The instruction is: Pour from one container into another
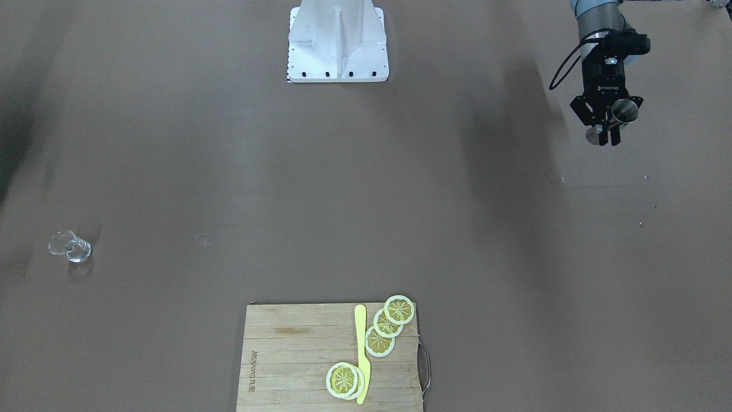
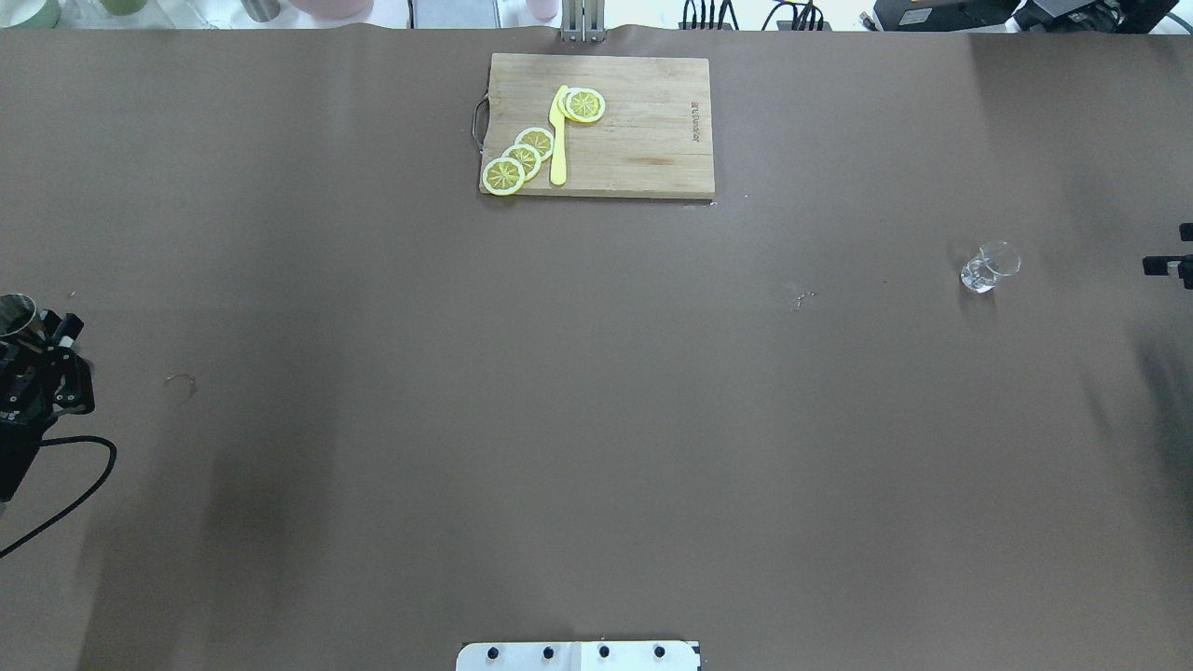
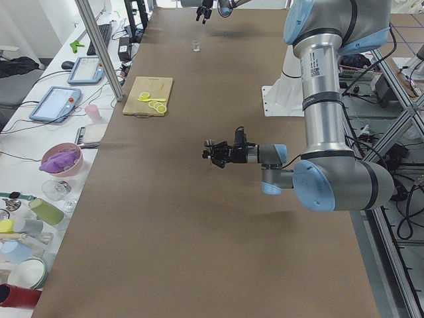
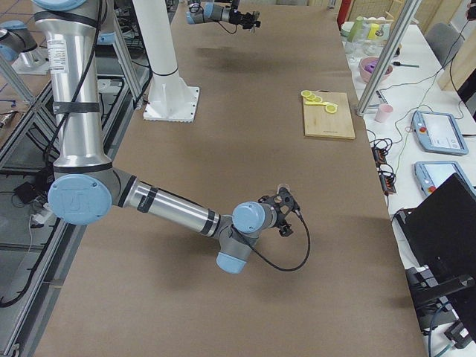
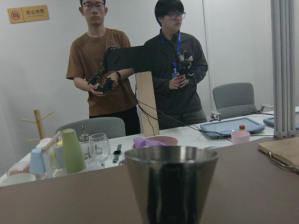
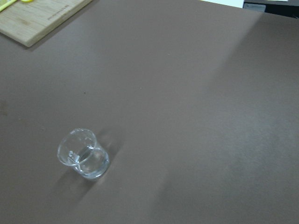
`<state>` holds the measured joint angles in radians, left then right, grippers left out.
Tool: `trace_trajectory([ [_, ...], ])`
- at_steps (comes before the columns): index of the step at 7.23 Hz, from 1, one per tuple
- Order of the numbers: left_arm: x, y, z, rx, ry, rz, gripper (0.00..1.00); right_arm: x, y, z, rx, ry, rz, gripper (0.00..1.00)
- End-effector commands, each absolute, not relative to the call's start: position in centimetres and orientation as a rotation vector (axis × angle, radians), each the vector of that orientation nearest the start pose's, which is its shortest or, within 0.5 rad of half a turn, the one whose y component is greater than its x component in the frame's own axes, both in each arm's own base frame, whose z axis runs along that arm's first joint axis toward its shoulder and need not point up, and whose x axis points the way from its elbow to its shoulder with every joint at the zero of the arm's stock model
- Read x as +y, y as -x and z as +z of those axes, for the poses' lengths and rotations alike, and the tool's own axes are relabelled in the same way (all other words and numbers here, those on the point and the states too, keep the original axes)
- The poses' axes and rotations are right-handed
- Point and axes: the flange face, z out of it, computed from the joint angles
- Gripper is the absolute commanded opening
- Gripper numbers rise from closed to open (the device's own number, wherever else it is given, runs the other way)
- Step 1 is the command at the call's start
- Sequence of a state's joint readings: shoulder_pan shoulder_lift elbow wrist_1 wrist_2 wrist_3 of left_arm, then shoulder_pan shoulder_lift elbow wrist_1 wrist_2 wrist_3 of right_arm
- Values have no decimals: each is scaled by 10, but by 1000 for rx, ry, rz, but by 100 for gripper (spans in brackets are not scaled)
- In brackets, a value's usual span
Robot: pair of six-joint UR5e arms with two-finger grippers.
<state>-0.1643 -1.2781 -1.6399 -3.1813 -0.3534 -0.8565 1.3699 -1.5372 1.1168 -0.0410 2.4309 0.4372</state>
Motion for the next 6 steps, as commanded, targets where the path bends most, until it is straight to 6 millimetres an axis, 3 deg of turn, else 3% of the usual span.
trace_trajectory([
  [1,-274,-282,589,667,-1354,-442,0,-478,5,707,-1020,-605,-149,100],
  [2,-270,-280,599,679,-1344,-453,0,-467,-3,723,-1011,-543,-103,100],
  [3,-266,-279,610,681,-1346,-469,0,-470,-5,734,-1000,-455,-51,100],
  [5,-260,-278,628,680,-1345,-466,0,-492,9,719,-974,-280,12,100],
  [6,-259,-279,631,689,-1339,-473,0,-500,15,698,-959,-233,30,100],
])
